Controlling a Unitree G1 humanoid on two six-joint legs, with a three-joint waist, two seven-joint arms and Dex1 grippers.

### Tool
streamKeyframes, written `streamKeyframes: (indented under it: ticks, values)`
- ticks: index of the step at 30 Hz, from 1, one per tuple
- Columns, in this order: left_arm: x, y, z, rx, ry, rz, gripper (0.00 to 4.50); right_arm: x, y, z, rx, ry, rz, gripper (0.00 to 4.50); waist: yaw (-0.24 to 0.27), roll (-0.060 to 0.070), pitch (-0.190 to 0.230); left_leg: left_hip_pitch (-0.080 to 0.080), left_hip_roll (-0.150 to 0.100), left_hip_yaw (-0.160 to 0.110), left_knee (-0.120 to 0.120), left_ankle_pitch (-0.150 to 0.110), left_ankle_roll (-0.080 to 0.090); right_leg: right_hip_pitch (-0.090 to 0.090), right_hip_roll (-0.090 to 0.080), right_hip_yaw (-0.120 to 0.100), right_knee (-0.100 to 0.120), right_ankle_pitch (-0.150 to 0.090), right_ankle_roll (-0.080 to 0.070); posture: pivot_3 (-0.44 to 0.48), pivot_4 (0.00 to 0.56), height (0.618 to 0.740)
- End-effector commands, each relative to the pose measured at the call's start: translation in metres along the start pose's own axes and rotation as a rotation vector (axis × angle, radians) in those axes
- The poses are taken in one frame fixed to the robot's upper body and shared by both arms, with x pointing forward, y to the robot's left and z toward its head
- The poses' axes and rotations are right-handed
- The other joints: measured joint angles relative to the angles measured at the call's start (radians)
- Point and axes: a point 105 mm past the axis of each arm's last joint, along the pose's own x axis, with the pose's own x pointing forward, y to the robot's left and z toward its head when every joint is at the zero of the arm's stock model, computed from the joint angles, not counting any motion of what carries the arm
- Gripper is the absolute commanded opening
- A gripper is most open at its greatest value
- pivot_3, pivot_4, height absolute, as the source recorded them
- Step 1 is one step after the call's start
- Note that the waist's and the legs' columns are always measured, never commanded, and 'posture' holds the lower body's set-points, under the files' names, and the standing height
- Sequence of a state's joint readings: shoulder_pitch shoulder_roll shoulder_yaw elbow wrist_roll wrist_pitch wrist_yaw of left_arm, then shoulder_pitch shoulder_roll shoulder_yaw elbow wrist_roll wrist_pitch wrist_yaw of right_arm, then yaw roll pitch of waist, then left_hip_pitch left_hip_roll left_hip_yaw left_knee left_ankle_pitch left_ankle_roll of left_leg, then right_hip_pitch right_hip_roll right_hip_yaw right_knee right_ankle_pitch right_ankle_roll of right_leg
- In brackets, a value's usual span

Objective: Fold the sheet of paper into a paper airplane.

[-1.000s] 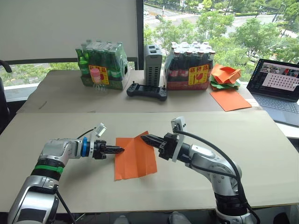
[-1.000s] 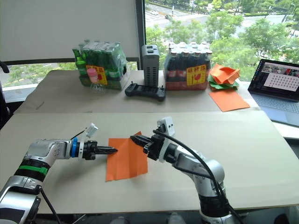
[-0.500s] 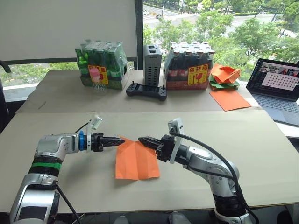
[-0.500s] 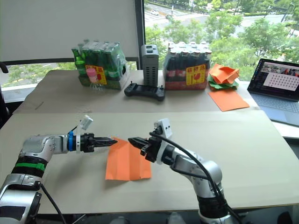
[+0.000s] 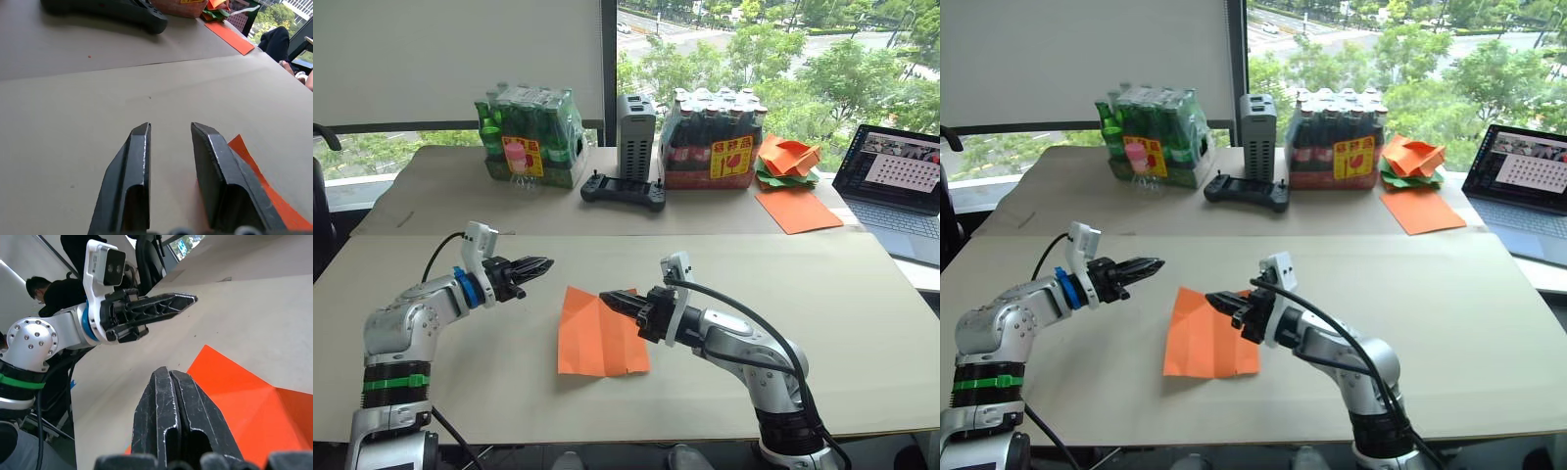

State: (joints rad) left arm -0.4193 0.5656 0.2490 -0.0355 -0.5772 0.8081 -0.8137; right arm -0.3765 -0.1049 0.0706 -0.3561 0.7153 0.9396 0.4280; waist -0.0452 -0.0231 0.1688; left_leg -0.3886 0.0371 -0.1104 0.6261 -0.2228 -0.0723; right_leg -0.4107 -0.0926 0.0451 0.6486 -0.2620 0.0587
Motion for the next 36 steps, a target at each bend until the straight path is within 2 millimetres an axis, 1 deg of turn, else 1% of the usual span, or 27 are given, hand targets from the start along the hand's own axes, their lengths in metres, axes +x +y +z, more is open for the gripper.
streamKeyframes:
  ticks: [1, 4, 6, 10, 14, 19, 23, 26, 29, 36]
  values:
    - [0.011, -0.037, 0.005, 0.135, -0.035, -0.057, 0.01, 0.0, -0.014, 0.013, -0.045, -0.071, -0.094, 0.0, 0.001, 0.0, 0.0, 0.0, 0.0, 0.0, 0.0, 0.0, 0.0, 0.0, 0.0, 0.0, 0.0, 0.0, 0.0, 0.0, 0.15, 0.74]
    - [0.012, -0.05, -0.006, 0.138, -0.021, -0.088, 0.01, 0.0, -0.025, 0.016, -0.047, -0.093, -0.158, 0.0, 0.001, 0.0, 0.0, 0.0, 0.0, 0.0, 0.0, 0.0, 0.0, 0.0, 0.0, 0.0, 0.0, 0.0, 0.0, 0.0, 0.15, 0.74]
    - [0.012, -0.054, -0.009, 0.126, -0.02, -0.094, 0.01, 0.0, -0.029, 0.016, -0.052, -0.099, -0.18, 0.0, -0.002, 0.0, 0.0, 0.001, 0.0, 0.0, 0.0, 0.0, 0.0, 0.0, 0.0, 0.001, 0.0, 0.0, 0.0, 0.0, 0.15, 0.74]
    - [0.007, -0.066, -0.026, 0.103, 0.029, -0.141, 0.01, -0.002, -0.037, 0.017, -0.061, -0.108, -0.227, 0.0, -0.003, 0.0, 0.0, 0.001, 0.0, 0.0, 0.0, 0.0, 0.0, 0.0, 0.0, 0.001, 0.0, 0.0, 0.0, 0.0, 0.15, 0.74]
    - [0.003, -0.069, -0.051, 0.143, 0.122, -0.144, 0.01, -0.002, -0.041, 0.014, -0.068, -0.103, -0.248, 0.0, -0.002, 0.0, 0.0, 0.001, 0.0, 0.0, 0.0, 0.0, 0.0, 0.0, 0.0, 0.001, 0.0, 0.0, 0.0, 0.0, 0.15, 0.74]
    - [0.006, -0.076, -0.064, 0.164, 0.152, -0.163, 0.01, -0.002, -0.041, 0.013, -0.071, -0.101, -0.247, 0.0, 0.001, 0.0, 0.0, 0.001, 0.0, 0.0, 0.0, 0.0, 0.0, 0.001, 0.0, 0.001, 0.0, 0.0, 0.0, 0.0, 0.15, 0.74]
    - [0.008, -0.075, -0.083, 0.137, 0.193, -0.145, 0.01, -0.004, -0.04, 0.014, -0.075, -0.105, -0.249, 0.0, 0.0, 0.0, 0.0, 0.001, 0.0, 0.0, 0.0, 0.0, 0.0, 0.001, 0.0, 0.001, 0.0, 0.0, 0.0, 0.0, 0.15, 0.74]
    - [0.01, -0.072, -0.091, 0.124, 0.207, -0.132, 0.01, -0.004, -0.039, 0.014, -0.078, -0.107, -0.249, 0.0, 0.0, 0.0, 0.0, 0.001, 0.0, 0.0, 0.0, 0.0, 0.0, 0.001, 0.0, 0.001, 0.0, 0.0, 0.0, 0.0, 0.15, 0.74]
    - [0.011, -0.071, -0.102, 0.147, 0.237, -0.131, 0.01, -0.006, -0.039, 0.014, -0.11, -0.091, -0.249, 0.0, 0.0, 0.0, 0.0, 0.001, 0.0, 0.0, 0.0, 0.0, 0.0, 0.001, 0.0, 0.001, 0.0, 0.0, 0.0, 0.0, 0.15, 0.74]
    - [0.014, -0.069, -0.103, 0.147, 0.235, -0.131, 0.01, -0.007, -0.04, 0.015, -0.137, -0.083, -0.249, 0.0, 0.001, 0.0, 0.0, 0.001, 0.0, 0.0, 0.0, 0.0, 0.0, 0.002, 0.0, 0.001, 0.0, 0.0, 0.0, 0.0, 0.15, 0.74]
